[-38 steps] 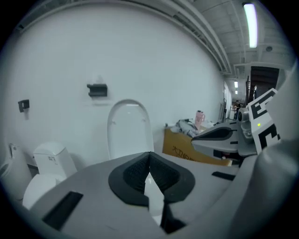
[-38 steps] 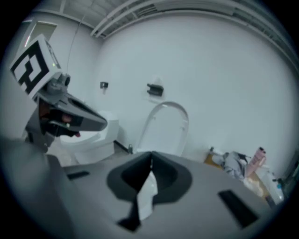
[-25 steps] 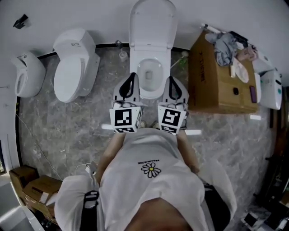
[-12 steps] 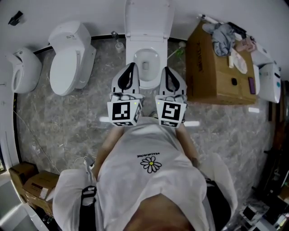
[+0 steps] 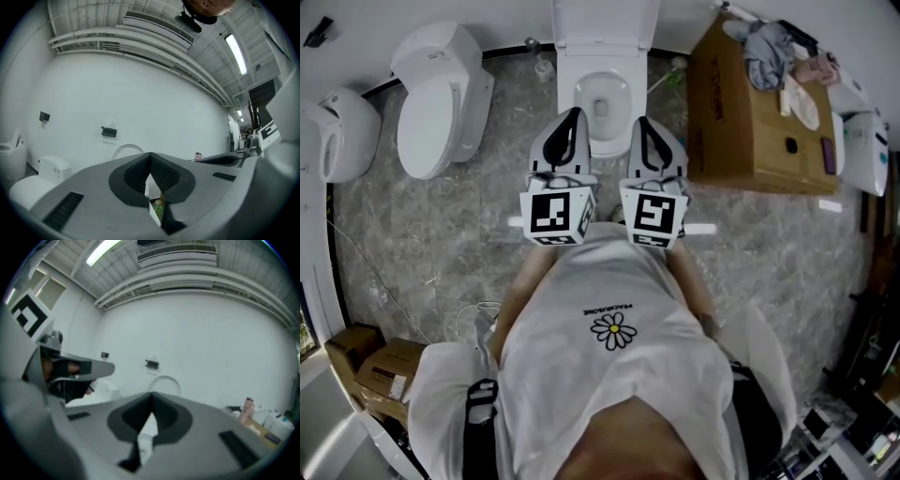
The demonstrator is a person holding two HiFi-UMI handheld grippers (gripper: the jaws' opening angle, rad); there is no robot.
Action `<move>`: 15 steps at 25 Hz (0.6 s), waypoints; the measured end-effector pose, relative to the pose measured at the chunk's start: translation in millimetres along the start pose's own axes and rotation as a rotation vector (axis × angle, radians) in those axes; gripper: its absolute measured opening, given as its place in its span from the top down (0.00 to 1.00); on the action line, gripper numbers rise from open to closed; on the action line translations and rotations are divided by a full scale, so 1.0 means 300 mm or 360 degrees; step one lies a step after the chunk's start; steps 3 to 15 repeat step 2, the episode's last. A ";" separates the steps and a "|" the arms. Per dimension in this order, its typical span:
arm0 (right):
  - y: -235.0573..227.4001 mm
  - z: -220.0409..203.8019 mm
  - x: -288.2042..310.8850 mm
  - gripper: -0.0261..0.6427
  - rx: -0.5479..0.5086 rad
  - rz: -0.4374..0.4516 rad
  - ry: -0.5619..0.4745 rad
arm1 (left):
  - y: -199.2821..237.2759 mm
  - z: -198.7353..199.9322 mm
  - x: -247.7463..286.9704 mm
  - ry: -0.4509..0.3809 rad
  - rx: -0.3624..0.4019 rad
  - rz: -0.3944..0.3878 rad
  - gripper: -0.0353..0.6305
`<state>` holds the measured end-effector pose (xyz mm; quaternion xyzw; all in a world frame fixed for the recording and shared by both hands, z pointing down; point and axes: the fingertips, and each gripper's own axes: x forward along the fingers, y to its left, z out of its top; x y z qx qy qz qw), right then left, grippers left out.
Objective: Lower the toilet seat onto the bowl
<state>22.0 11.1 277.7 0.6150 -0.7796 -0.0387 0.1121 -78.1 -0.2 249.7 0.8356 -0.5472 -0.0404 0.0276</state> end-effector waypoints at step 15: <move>0.005 -0.003 -0.005 0.92 -0.0001 0.0016 0.0009 | -0.004 -0.004 0.001 0.0005 -0.0002 -0.0002 0.92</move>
